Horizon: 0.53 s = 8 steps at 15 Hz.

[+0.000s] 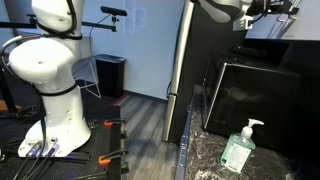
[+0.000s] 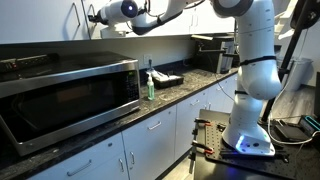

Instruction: Move the pump bottle to the left, open the right door of the cabinet above the microwave

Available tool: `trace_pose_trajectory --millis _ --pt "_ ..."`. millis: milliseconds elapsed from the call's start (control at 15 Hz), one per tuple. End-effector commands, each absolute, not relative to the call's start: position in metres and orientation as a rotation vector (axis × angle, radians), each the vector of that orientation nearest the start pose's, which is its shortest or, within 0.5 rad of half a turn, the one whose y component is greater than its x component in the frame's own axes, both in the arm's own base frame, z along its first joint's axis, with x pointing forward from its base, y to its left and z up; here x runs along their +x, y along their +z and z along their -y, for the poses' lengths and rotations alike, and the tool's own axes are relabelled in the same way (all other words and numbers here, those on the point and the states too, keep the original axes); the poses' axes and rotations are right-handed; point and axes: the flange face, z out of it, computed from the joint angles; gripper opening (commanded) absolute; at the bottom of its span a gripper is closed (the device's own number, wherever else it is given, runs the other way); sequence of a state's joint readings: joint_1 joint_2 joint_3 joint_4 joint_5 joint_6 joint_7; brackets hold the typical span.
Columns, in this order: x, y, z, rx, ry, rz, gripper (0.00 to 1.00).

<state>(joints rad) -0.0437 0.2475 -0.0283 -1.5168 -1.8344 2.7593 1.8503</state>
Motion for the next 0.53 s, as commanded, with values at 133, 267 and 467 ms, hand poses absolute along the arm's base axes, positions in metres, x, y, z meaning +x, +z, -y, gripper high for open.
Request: trace_pose_trajectory --millis 133,267,467 --pt "0.659 0.594 -0.006 -2.565 -2.226 -0.56 0.03" --pt "0.654 0.595 -0.012 -2.608 -2.172 -0.569 0.03" --pt "0.646 0.601 -0.021 -2.667 -2.115 -0.57 0.03"
